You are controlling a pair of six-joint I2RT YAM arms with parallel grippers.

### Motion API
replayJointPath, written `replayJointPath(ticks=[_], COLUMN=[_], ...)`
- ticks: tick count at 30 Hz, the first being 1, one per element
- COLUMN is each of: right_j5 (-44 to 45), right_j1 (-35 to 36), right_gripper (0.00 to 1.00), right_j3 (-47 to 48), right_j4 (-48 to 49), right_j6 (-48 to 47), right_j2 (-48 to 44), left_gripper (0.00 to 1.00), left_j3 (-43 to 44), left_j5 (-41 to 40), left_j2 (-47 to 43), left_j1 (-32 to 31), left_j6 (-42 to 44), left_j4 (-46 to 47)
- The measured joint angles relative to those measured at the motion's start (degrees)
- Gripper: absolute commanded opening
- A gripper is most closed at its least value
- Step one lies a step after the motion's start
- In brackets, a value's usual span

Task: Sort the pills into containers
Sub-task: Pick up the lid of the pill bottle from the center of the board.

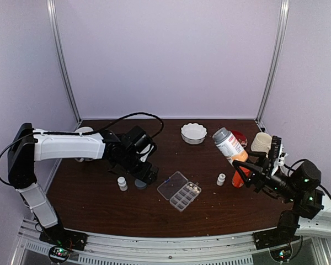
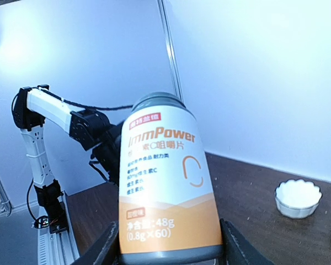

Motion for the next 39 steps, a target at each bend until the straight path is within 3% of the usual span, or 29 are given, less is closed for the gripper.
replayJointPath(ticks=[5,8,18,31,39], right_j5=[-0.8,4.3,-3.6,-4.1,-4.0], right_j1=[-0.1,-0.1,-0.2,-0.2,-0.2], right_gripper=[0.00,0.00,0.00,0.00,0.00], right_j3=[6.8,9.2,9.0,9.0,9.0], right_j4=[2.3,4.1,6.9,7.3,7.3], right_j6=[-4.7,-4.8,-5.7,-4.9,-4.0], right_j2=[2.4,3.6,5.0,4.5,4.6], left_gripper=[0.96,0.95,0.94,0.79,0.81], left_j3=[1.0,1.0,1.0,1.1,1.7], left_j5=[-0.1,-0.1,0.1,1.8,3.7], left_j2=[2.3,4.0,6.6,8.7,10.0], left_j1=[1.4,1.9,2.8,5.3,5.5], left_j6=[0.0,0.0,-0.1,0.3,0.3], left_j4=[-2.1,-3.1,-4.7,-4.7,-4.4])
